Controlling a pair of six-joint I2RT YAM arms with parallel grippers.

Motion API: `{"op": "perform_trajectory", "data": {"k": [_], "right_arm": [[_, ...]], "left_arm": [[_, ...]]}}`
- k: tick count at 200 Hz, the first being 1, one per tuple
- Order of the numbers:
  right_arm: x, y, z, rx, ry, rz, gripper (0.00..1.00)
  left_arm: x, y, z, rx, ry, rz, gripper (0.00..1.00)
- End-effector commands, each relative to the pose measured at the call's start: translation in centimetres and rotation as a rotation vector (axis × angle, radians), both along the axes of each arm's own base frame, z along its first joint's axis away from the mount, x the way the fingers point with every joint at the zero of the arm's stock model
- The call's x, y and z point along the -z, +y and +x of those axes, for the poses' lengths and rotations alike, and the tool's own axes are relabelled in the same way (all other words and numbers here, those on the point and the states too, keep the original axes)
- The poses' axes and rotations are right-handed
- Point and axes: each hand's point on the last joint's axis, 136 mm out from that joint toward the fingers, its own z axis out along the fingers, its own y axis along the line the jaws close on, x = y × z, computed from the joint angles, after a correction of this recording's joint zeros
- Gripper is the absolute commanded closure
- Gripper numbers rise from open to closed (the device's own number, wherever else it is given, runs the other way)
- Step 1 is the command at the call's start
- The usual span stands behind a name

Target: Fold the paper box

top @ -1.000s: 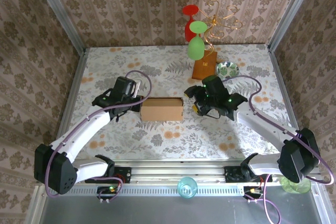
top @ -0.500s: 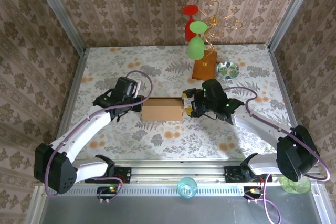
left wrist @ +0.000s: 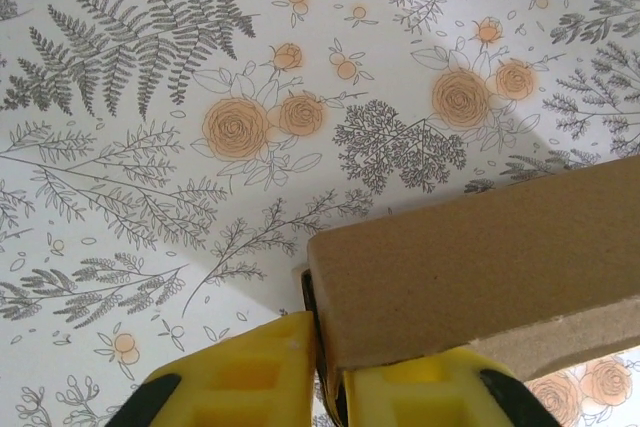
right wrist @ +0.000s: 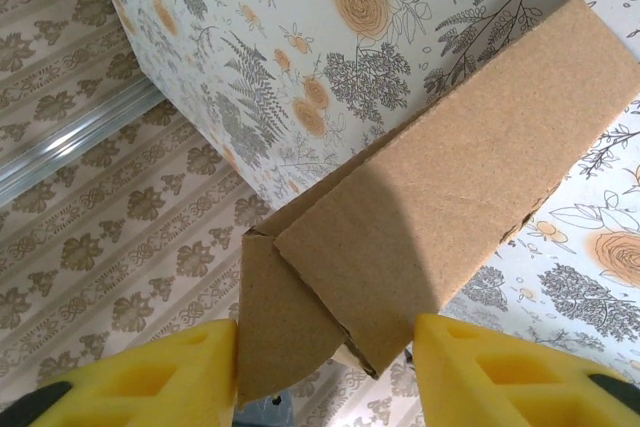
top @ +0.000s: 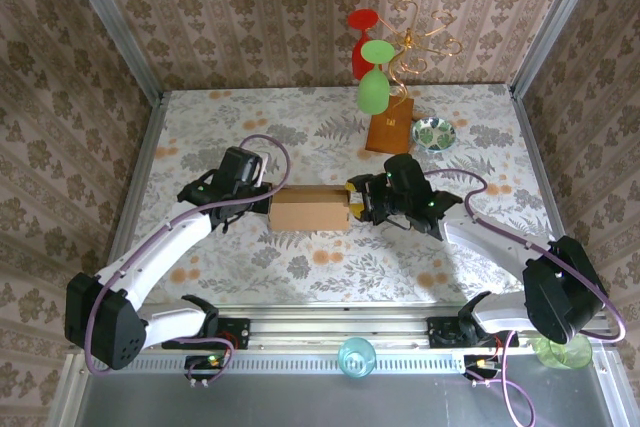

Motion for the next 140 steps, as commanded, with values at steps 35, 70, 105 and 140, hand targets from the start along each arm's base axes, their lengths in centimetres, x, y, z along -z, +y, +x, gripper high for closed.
{"op": "perform_trajectory", "data": {"k": [35,70,105,140], "right_arm": [[3.3,-0.3,-1.2,-0.02,0.077,-0.052,0.59],[4.0,-0.4,-1.4,-0.026,0.089,-0.065,0.62],[4.0,-0.3,-1.4,-0.035,0.088,-0.072,0.63],[4.0,-0.3,-1.4,-0.042,0.085,-0.076,0.63]], "left_arm": [[-0.6,-0.7,-2.6,0.007,0.087,-0.11,0.58],[-2.2,-1.7,-3.5,-0.013,0.132,-0.292,0.49],[-3.5,-1.3,-3.9,-0.061,0.171,-0.429,0.41],[-5.2,0.4,-3.3,-0.164,0.182,-0.52,0.39]]}}
